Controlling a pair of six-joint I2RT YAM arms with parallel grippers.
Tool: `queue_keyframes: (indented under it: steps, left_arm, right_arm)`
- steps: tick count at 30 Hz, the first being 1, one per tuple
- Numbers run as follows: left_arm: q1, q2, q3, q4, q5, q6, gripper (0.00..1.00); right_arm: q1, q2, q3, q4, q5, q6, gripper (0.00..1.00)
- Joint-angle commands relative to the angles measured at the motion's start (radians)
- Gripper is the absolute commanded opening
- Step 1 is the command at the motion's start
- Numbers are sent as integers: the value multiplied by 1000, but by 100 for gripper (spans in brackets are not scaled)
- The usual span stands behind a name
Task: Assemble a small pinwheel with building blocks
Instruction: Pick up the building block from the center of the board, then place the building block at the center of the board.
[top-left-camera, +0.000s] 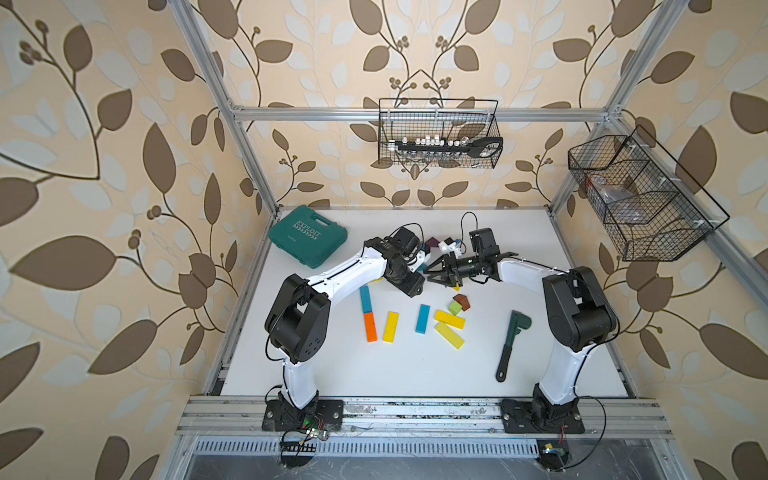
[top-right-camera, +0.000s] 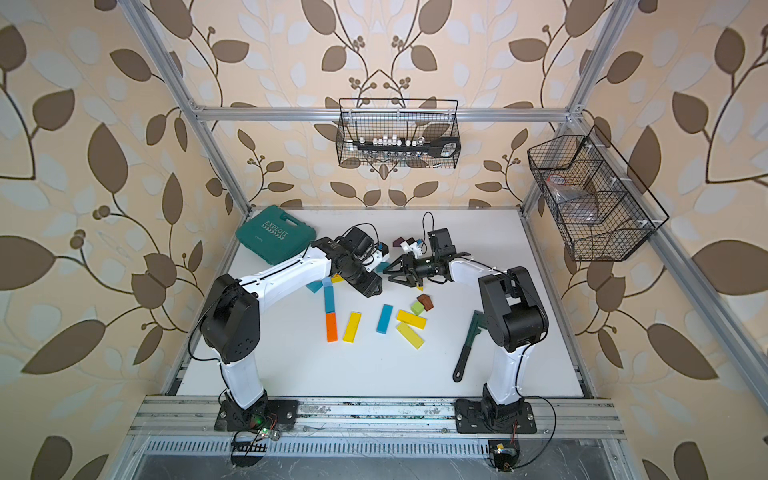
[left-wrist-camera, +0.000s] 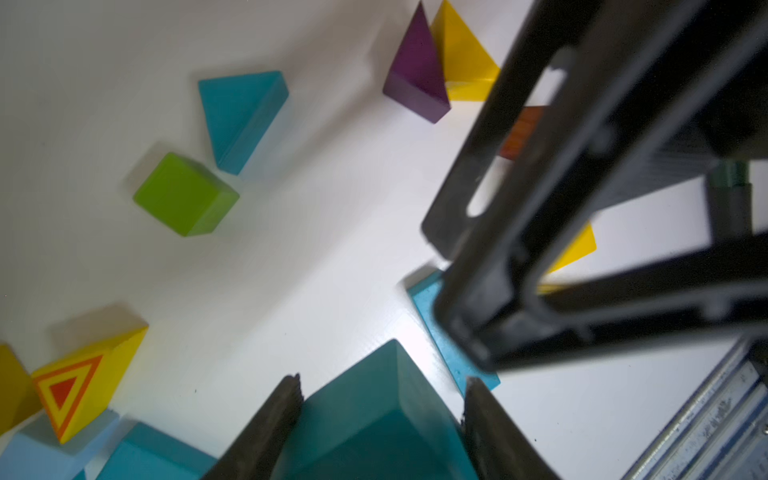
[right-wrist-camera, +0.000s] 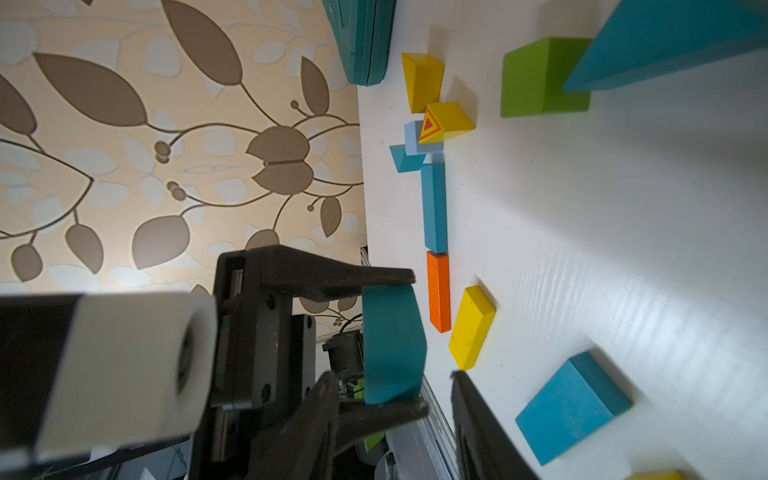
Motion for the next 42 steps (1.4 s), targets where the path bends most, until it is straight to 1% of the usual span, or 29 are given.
queue_keyframes:
  steps: [1, 3, 5, 6, 9, 12, 15, 21, 23, 25, 30, 31, 32, 33, 34, 39, 41, 42]
  left_arm:
    - [33, -16, 56, -117, -147, -198, 46]
    - [29, 23, 89, -191, -248, -325, 46]
    - [30, 63, 114, -244, -287, -430, 45]
    - [30, 89, 132, -271, -298, -481, 46]
    - [21, 154, 169, -275, -272, -563, 46]
    - [10, 201, 207, -282, -310, -641, 48]
    - [10, 237, 228, -271, -343, -688, 50]
    - [9, 317, 274, -251, -340, -739, 52]
    - [9, 331, 270, -238, -332, -750, 53]
    - [7, 344, 259, -224, -318, -761, 57]
    - [6, 349, 234, -197, -298, -779, 58]
    - [6, 349, 230, -191, -293, -779, 59]
    - [6, 350, 229, -194, -291, -785, 63]
    - [6, 349, 231, -200, -294, -793, 72]
    - [6, 350, 229, -198, -289, -796, 76]
    - [6, 332, 230, -209, -280, -801, 80]
    - [5, 311, 237, -229, -278, -787, 81]
    - [4, 294, 239, -237, -273, -769, 83]
  right_arm:
    - [-44, -41, 6, -93, 76, -70, 45]
    - [-73, -64, -9, -151, 136, -114, 45]
    - [-95, -92, -19, -203, 205, -161, 45]
    - [-101, -109, -23, -229, 236, -184, 45]
    - [-110, -148, -25, -298, 314, -248, 45]
    - [-118, -180, -31, -336, 359, -289, 45]
    - [-119, -198, -46, -343, 372, -311, 45]
    - [-121, -194, -64, -337, 362, -329, 45]
    - [-120, -190, -67, -336, 359, -332, 46]
    - [-121, -186, -70, -336, 356, -337, 45]
    - [-122, -190, -70, -337, 349, -344, 45]
    - [-122, -191, -69, -337, 350, -345, 46]
    - [-122, -191, -69, -338, 352, -347, 45]
    - [-123, -192, -69, -339, 352, -349, 46]
    - [-123, -191, -69, -339, 351, -350, 45]
    - [-124, -195, -69, -345, 352, -353, 46]
    - [-124, -199, -69, -347, 356, -356, 46]
    - [-124, -202, -69, -347, 358, -355, 46]
